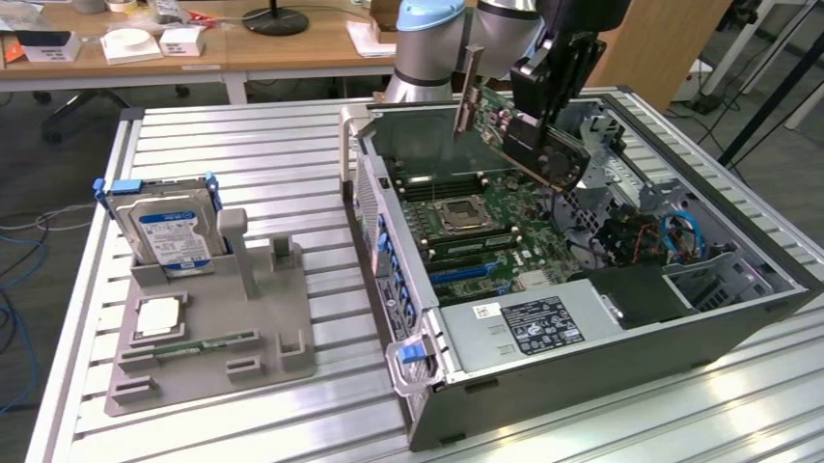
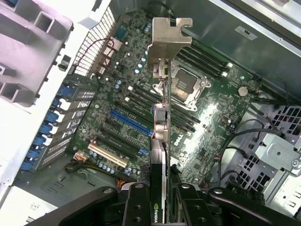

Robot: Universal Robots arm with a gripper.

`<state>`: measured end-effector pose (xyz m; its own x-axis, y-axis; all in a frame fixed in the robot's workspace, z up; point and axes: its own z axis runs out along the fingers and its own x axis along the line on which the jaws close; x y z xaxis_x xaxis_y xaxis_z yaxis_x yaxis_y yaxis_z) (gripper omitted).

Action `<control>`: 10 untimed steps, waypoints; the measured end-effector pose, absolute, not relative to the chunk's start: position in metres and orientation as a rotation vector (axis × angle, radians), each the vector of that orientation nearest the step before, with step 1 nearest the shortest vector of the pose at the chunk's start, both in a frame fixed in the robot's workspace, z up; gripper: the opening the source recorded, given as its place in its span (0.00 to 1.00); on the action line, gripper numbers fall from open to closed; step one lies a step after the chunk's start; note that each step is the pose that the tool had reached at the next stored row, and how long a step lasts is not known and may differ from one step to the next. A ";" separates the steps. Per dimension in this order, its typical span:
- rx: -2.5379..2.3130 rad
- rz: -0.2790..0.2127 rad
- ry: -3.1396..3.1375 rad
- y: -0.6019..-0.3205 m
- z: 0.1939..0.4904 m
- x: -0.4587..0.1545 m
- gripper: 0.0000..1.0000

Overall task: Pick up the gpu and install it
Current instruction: 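Insert the gpu into the slot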

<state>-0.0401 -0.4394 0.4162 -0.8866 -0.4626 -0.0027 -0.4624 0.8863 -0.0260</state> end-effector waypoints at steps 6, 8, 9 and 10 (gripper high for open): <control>-0.759 -0.039 3.039 -0.439 0.416 -0.040 0.26; -0.763 -0.038 3.038 -0.439 0.416 -0.040 0.26; -0.766 -0.038 3.037 -0.439 0.416 -0.040 0.26; -0.769 -0.038 3.037 -0.439 0.416 -0.040 0.26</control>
